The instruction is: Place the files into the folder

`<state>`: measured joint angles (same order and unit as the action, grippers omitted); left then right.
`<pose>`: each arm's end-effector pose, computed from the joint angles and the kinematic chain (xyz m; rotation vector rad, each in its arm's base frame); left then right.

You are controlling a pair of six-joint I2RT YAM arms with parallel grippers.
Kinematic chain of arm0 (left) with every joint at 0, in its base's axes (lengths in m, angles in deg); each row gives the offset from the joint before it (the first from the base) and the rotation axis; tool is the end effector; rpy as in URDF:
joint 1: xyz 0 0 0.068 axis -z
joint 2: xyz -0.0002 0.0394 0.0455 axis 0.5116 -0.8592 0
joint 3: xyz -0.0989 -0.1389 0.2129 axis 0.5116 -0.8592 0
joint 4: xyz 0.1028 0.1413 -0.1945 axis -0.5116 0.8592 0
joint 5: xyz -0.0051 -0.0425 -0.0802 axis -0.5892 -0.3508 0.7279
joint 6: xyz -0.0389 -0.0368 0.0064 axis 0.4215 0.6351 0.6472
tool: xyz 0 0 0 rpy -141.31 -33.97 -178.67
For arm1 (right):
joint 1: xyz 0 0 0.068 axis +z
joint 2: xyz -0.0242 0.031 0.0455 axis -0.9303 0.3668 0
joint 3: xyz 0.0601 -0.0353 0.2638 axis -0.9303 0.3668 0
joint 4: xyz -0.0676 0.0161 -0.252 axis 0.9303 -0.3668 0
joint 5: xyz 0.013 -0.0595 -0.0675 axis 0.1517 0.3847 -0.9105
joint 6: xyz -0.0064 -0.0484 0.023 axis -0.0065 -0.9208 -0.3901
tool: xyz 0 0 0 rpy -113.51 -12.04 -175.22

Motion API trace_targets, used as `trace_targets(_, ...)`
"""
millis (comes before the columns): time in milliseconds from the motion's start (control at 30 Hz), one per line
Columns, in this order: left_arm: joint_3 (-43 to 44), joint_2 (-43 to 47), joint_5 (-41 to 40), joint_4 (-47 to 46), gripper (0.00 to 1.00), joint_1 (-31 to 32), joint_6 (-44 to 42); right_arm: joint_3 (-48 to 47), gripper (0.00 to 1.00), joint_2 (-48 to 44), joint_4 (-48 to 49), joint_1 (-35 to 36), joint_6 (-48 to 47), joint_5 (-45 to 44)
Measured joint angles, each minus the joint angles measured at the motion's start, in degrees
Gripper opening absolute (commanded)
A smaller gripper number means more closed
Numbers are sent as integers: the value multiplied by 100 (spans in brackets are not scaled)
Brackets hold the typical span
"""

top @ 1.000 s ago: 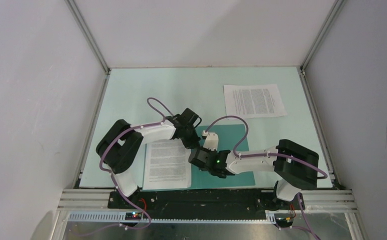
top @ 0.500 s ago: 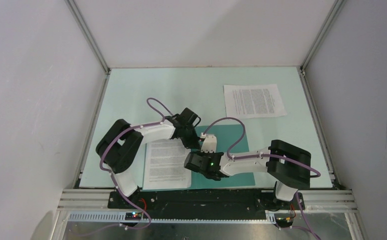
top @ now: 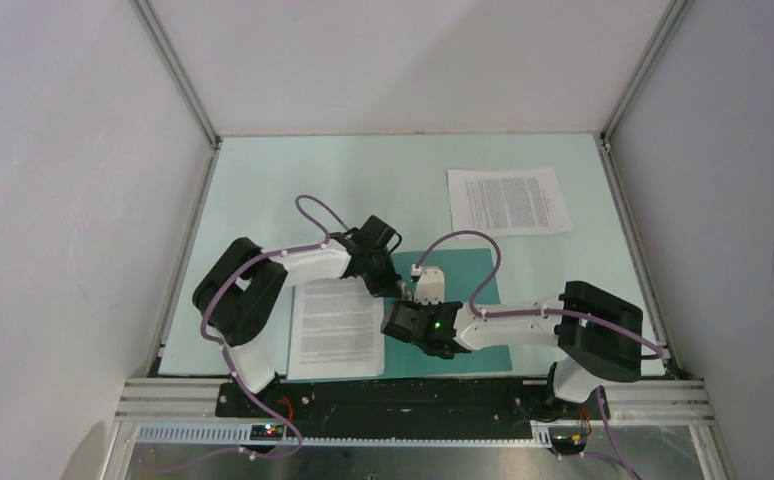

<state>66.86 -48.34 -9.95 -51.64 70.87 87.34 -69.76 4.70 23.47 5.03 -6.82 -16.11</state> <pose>0.2510 -0.2187 0.1380 -0.5041 2.9005 -0.6254 0.1037 0.2773 0.1673 -0.0964 2.4228 0.1580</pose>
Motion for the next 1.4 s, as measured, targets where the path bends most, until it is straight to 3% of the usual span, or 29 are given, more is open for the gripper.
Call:
trace_targets(333,46,55,-17,22,1,0,-136,146,22,-297,-365,-192,-396,372)
trace_targets(433,85,59,-63,68,8,2,-203,146,25,-697,-348,-345,-514,487)
trace_targets(500,120,61,-116,107,16,15,-271,146,28,-973,-299,-472,-621,557)
trace_targets(667,251,83,-337,380,57,26,-538,151,35,-1384,-109,-811,-881,820)
trace_targets(833,632,101,-761,817,76,13,-796,223,36,-1558,234,-1156,-1189,1130)
trace_targets(1167,1064,426,-1259,1333,82,-299,-1152,498,36,-1565,1082,-1600,-1593,1917)
trace_targets(1233,1058,599,-1340,1410,82,-417,-1217,586,33,-1565,1307,-1554,-1626,2048)
trace_targets(1400,767,1198,-1453,1447,82,-647,-1327,1056,15,-1550,1746,-1145,-1580,2288)
